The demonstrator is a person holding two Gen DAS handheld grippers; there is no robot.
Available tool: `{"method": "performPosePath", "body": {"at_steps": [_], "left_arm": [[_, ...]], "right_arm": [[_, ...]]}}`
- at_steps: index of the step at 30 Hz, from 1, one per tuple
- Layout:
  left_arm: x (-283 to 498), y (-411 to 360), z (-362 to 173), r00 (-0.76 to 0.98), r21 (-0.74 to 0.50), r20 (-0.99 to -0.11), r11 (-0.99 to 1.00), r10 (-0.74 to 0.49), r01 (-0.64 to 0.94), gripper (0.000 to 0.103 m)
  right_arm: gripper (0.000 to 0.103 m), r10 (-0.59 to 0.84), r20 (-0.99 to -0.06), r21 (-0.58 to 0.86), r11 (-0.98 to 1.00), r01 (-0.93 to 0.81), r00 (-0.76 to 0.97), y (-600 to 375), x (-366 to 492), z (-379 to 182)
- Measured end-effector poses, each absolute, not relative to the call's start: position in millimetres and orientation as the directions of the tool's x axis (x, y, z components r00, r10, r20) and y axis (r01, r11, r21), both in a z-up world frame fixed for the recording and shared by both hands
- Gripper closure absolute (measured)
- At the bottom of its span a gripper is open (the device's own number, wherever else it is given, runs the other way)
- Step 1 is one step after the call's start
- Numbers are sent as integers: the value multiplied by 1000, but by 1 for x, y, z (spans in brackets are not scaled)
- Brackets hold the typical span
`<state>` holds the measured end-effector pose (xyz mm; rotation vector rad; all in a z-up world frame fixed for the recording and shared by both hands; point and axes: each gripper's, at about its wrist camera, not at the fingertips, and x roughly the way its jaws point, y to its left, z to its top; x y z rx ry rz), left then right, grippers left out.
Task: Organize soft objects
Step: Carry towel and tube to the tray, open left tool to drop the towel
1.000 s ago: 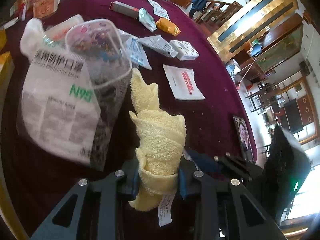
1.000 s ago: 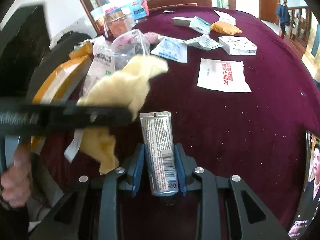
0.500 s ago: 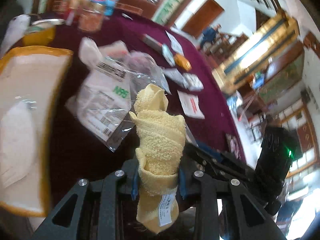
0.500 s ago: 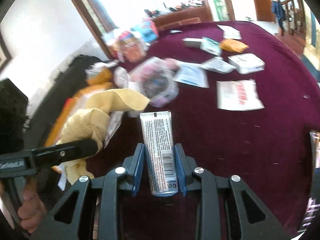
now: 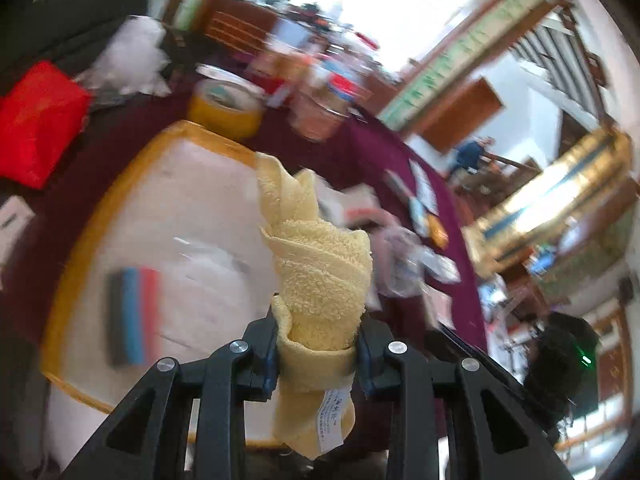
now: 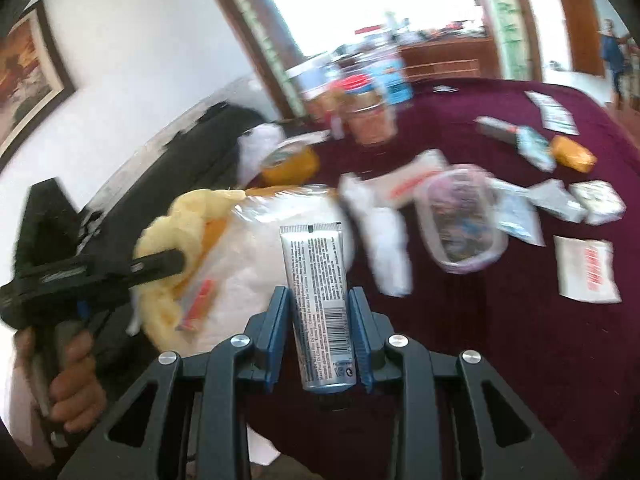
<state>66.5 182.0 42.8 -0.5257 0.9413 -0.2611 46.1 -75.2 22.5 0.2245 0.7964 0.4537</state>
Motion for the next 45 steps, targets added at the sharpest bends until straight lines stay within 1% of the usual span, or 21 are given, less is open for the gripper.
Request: {"method": "performPosePath", "body": {"at_steps": [2,5,8,12,15,17,19,21,24,30,33,34,37,39,43,44,45], "left_arm": [[78,203,41,569,-539,-707,841,-421,-47,72],[81,208,39,574,-545,-694,838,-434,-25,72],[83,214,31,568,-565,-692,824,-447,-39,72],[81,239,31,596,-530,-712,841,-371,-110,72],[83,252,30,602,-535,-712,835,-363,-130,72],[85,253,29,602,-526,-717,840,-353,-134,72],[89,251,26,597,-521,-720,844,-354,-128,72],[95,247,22,585,-504,-732,855,-349,-120,72],[106,238,11,551,-465,-764,878,-336,-109,72],[124,221,-5,501,-396,-811,914,-302,-89,72],[132,219,-11,474,-351,-840,931,-265,-101,71],[134,219,-13,472,-340,-844,935,-254,-105,71],[137,226,-16,475,-315,-851,940,-222,-127,71],[138,233,-19,473,-312,-855,939,-211,-144,70],[137,244,-26,463,-324,-860,931,-215,-169,68],[137,245,-28,462,-322,-861,931,-213,-172,66],[137,246,-27,465,-319,-861,932,-208,-173,58]], "right_arm": [[74,499,-641,367,867,-338,583,-56,57,23],[74,520,-651,353,853,-385,554,-21,72,23],[74,515,-666,334,853,-402,540,0,84,19],[73,573,-705,402,808,-431,418,33,106,-5],[73,616,-719,438,762,-477,322,64,110,-22],[73,604,-741,434,763,-478,292,83,115,-35],[73,578,-761,421,786,-453,296,89,122,-43],[73,517,-777,366,835,-410,360,83,128,-43],[74,454,-743,297,883,-364,493,56,120,-24],[74,388,-679,348,918,-192,623,-18,111,0],[74,357,-655,331,928,-172,665,-24,100,6],[74,366,-655,333,925,-183,661,-19,98,7],[74,460,-675,343,888,-306,576,17,101,1],[73,473,-690,328,879,-346,548,37,107,-5],[73,464,-765,304,871,-385,446,71,126,-33],[73,456,-774,287,871,-400,439,78,127,-38],[73,435,-785,255,876,-410,441,86,128,-43]]}}
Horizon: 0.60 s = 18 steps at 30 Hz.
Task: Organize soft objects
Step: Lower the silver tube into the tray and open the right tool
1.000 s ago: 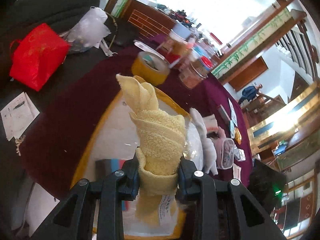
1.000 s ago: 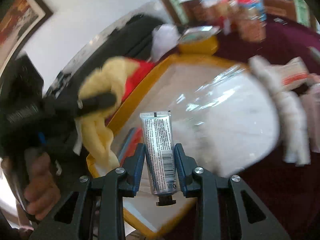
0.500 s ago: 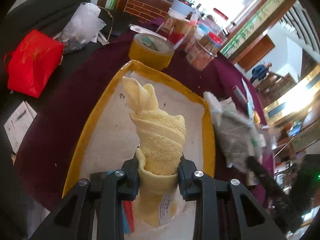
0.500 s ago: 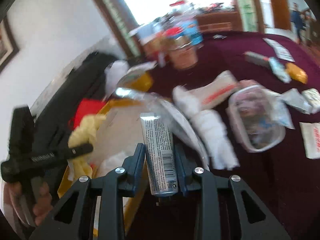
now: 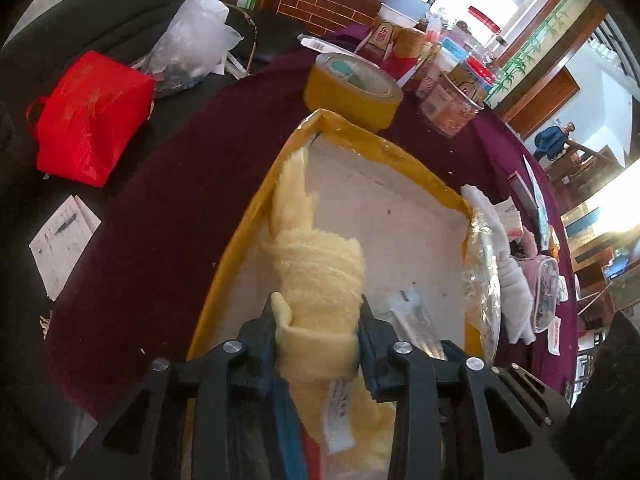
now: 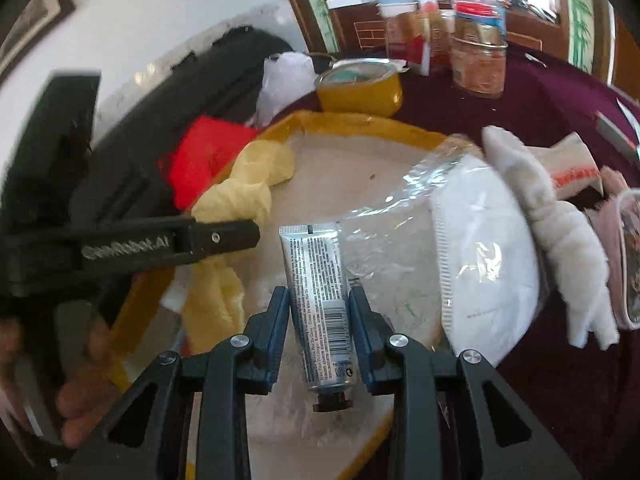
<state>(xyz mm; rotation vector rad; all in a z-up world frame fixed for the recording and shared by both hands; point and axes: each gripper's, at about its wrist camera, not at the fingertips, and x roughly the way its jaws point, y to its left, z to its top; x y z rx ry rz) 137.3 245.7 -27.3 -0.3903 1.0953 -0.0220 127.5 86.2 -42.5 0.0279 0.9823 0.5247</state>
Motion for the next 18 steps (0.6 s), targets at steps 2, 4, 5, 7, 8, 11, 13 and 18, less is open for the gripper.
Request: {"method": "performPosePath", "body": {"at_steps": [2,4,5,7,8,11,13,18], "left_arm": [[135,249,-24,488,-352,-842,920,-232,-171,40],[132,249,-18,513,-392,-815,907,-268,-150,28],[130,248,-16,521,-398,-809,906,-273,-143,23],[125,245,-9,545,-404,-793,905,-274,-133,23],[122,243,-5,555,-415,-782,901,-282,-126,23],[114,230,9,582,-453,-744,888,-329,-77,19],[116,214,18,585,-465,-726,885,-361,-30,13],[151,164,19,520,-442,-750,894,-409,66,10]], "right_arm": [[72,408,-796,225,885,-407,447,92,131,-46],[65,393,-799,205,889,-409,455,97,130,-48],[57,393,-803,208,889,-409,447,98,129,-49],[46,431,-790,242,873,-423,437,95,126,-45],[43,447,-775,249,865,-435,446,94,123,-38],[36,524,-725,275,815,-510,447,81,101,-22],[35,607,-678,341,760,-554,415,60,82,-15],[32,633,-625,386,760,-523,457,-7,55,-9]]}}
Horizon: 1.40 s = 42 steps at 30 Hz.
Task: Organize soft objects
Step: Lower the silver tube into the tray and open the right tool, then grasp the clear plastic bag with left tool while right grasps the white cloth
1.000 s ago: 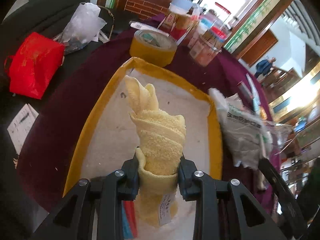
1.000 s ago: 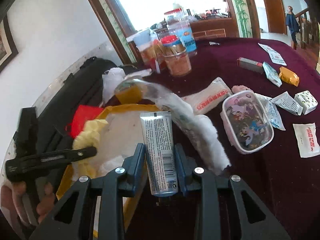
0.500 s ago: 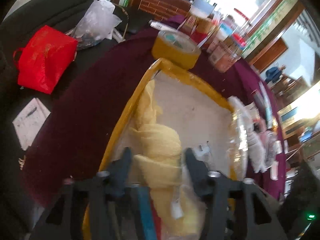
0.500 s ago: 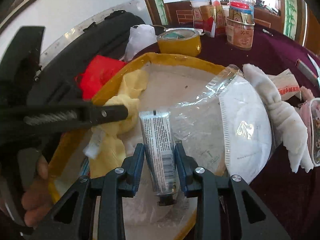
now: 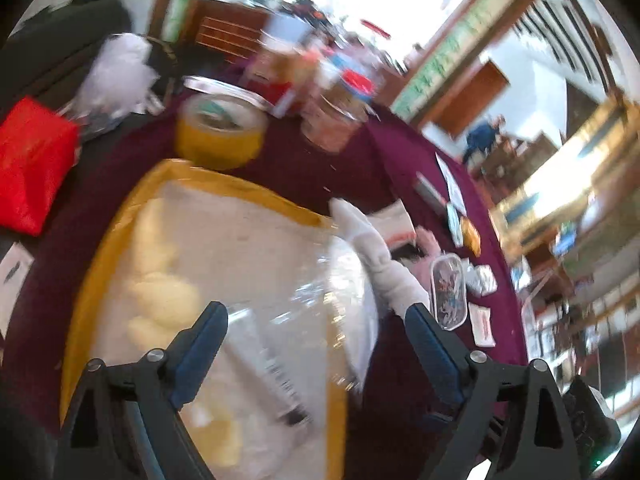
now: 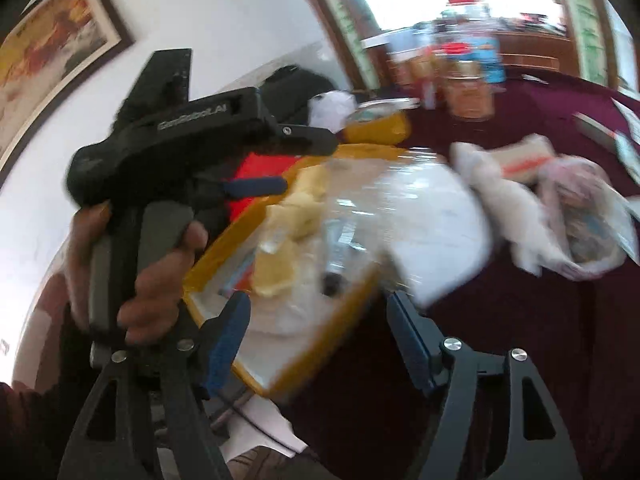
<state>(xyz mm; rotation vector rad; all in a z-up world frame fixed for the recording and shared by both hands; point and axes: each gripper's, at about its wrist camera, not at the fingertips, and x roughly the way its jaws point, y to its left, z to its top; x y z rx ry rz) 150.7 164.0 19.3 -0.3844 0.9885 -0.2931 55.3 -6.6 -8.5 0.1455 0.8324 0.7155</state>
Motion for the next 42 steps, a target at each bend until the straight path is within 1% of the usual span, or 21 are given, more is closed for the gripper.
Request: {"method": "performPosePath", "body": {"at_steps": [4,5,7,8,9,10,11,13,14,15,22,25,27,29,30,31,32,33,38,42], "left_arm": [[191,139,-6,402,-460,-801,886,-443,58,11],[197,134,-12,382,-457,-814,888,-438,44,11],[201,125,-20,360,-402,-853,916,-378,8,17],[201,120,-22,357,-374,-866,927,-352,5,28],[199,115,-23,349,-348,-878,937,-328,4,42],[196,111,-23,345,-329,-885,944,-312,8,50],[191,109,-20,354,-327,-883,945,-309,10,60],[180,107,-15,371,-346,-869,938,-328,18,75],[173,106,-13,375,-361,-861,932,-344,25,93],[170,105,-11,372,-369,-857,929,-355,36,100],[119,124,32,477,-456,-765,887,-433,74,101],[101,145,47,525,-477,-733,877,-433,58,101],[91,161,52,562,-481,-717,876,-413,31,101],[84,175,54,586,-495,-704,869,-402,3,101],[81,183,54,598,-507,-694,862,-401,-10,101],[80,189,54,608,-512,-689,859,-395,-22,101],[80,194,52,616,-514,-688,857,-383,-41,101],[80,199,50,620,-516,-691,854,-372,-63,101],[83,215,39,621,-541,-691,834,-370,-106,101],[85,223,38,628,-549,-688,827,-364,-121,101]], "right_arm": [[32,610,-619,423,790,-444,495,-49,52,-11],[32,606,-619,426,794,-435,499,-54,52,-11],[32,590,-614,418,806,-418,524,-64,50,-9],[32,583,-615,415,812,-411,532,-68,50,-8],[32,569,-622,407,822,-398,538,-72,52,-7],[32,559,-624,402,829,-390,546,-76,55,-8],[32,551,-624,399,834,-381,554,-81,57,-8],[33,534,-636,398,846,-356,557,-88,69,-12],[33,533,-637,401,846,-350,557,-91,74,-14],[33,528,-639,403,849,-342,559,-94,83,-15],[33,574,-636,461,819,-343,516,-87,151,-14],[38,512,-687,394,859,-327,516,-67,177,-19],[49,436,-739,323,898,-298,514,-54,192,-30],[52,399,-774,300,915,-270,492,-47,203,-43],[61,364,-789,273,930,-248,495,-44,207,-50],[67,319,-795,234,946,-225,516,-44,208,-53],[69,292,-796,211,955,-209,530,-44,207,-55],[70,288,-794,217,957,-193,536,-46,206,-57],[73,360,-772,329,932,-154,523,-64,189,-57],[74,415,-728,398,904,-156,546,-68,167,-38]]}}
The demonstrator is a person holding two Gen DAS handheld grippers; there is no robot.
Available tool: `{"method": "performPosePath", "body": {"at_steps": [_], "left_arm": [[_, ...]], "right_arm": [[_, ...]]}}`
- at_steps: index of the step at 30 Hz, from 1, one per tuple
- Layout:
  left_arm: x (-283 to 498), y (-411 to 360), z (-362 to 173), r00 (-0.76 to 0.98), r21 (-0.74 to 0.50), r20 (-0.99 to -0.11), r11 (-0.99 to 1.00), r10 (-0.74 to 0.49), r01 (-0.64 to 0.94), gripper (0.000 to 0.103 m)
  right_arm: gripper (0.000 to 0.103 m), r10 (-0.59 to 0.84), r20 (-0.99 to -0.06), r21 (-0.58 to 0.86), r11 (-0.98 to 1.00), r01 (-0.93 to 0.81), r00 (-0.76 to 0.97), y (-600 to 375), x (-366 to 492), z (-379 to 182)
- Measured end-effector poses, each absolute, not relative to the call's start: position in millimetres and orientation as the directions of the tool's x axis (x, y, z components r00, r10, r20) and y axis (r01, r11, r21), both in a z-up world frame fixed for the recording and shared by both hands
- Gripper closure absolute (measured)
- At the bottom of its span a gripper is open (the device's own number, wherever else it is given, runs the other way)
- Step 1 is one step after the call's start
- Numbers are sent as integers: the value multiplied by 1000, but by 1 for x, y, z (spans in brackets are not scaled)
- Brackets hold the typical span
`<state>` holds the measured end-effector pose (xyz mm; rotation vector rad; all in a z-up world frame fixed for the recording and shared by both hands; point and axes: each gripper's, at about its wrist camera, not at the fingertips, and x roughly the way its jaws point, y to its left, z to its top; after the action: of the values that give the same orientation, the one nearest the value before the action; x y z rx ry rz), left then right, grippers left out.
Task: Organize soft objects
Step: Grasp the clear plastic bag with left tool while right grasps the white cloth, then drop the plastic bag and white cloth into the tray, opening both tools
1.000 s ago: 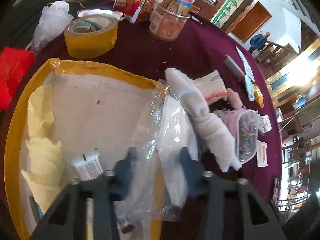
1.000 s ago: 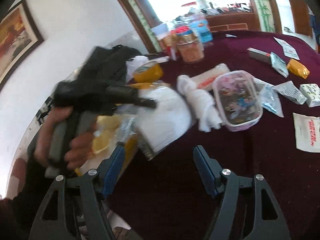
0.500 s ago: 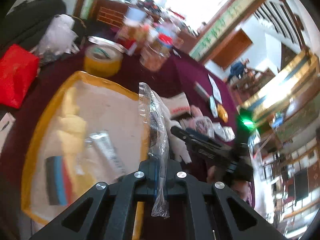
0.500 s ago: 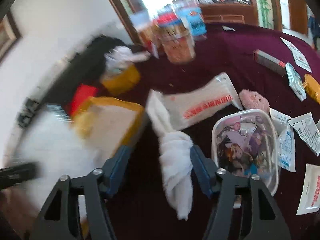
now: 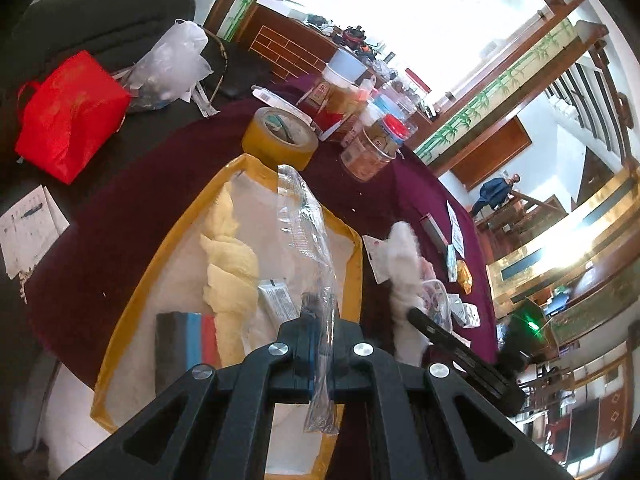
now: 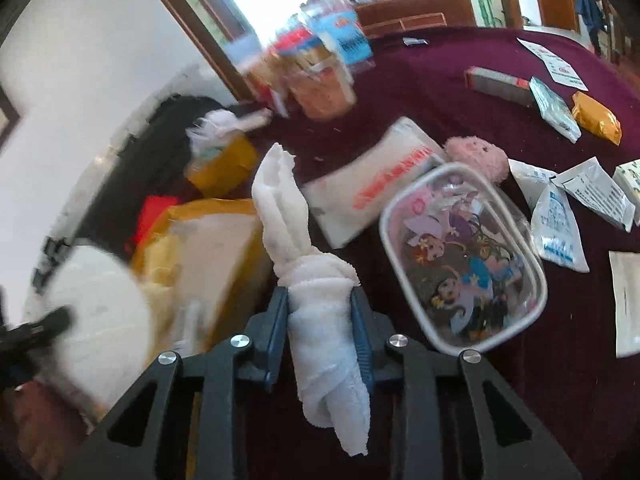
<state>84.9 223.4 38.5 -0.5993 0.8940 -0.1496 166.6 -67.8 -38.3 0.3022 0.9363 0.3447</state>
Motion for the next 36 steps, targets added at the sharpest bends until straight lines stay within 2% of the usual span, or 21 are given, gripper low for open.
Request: {"method": "performPosePath", "body": {"at_steps": [7,13,15,19,23,26,28,29,30,31,32,36], "left_arm": [[105,238,42,669,-530,-673,837,-317,-137,101],[128,246,25,658,-476,-707,863,-259,-171,101],[130,247,16,656,-503,-699,847,-283,-170,101],[135,247,-2,652,-493,-712,847,-260,-200,101],[138,245,-16,637,-524,-711,829,-299,-196,100],[138,239,-18,624,-486,-731,851,-274,-196,98],[137,231,-13,613,-437,-748,884,-255,-165,85],[136,226,-9,606,-401,-759,905,-241,-142,65],[134,220,-3,605,-350,-769,928,-207,-127,37],[130,216,2,611,-308,-774,942,-168,-132,27],[124,213,7,625,-267,-770,954,-127,-135,23],[106,204,14,637,-222,-765,968,-100,-113,22]], "right_arm": [[73,546,-655,485,834,-264,522,-32,142,-4],[73,584,-663,505,811,-297,468,8,162,-5],[73,604,-669,536,796,-281,433,18,172,-14],[73,582,-702,519,812,-266,410,39,184,-28],[73,557,-727,499,830,-249,402,52,194,-38],[72,527,-743,469,850,-240,412,56,197,-46],[69,515,-747,459,857,-235,420,57,198,-49],[65,514,-746,454,858,-242,424,57,197,-50],[58,512,-741,447,859,-250,434,56,194,-48],[55,515,-736,446,857,-256,440,55,193,-46],[52,520,-726,445,854,-270,449,53,189,-42],[40,527,-682,420,850,-319,506,35,169,-21]]}}
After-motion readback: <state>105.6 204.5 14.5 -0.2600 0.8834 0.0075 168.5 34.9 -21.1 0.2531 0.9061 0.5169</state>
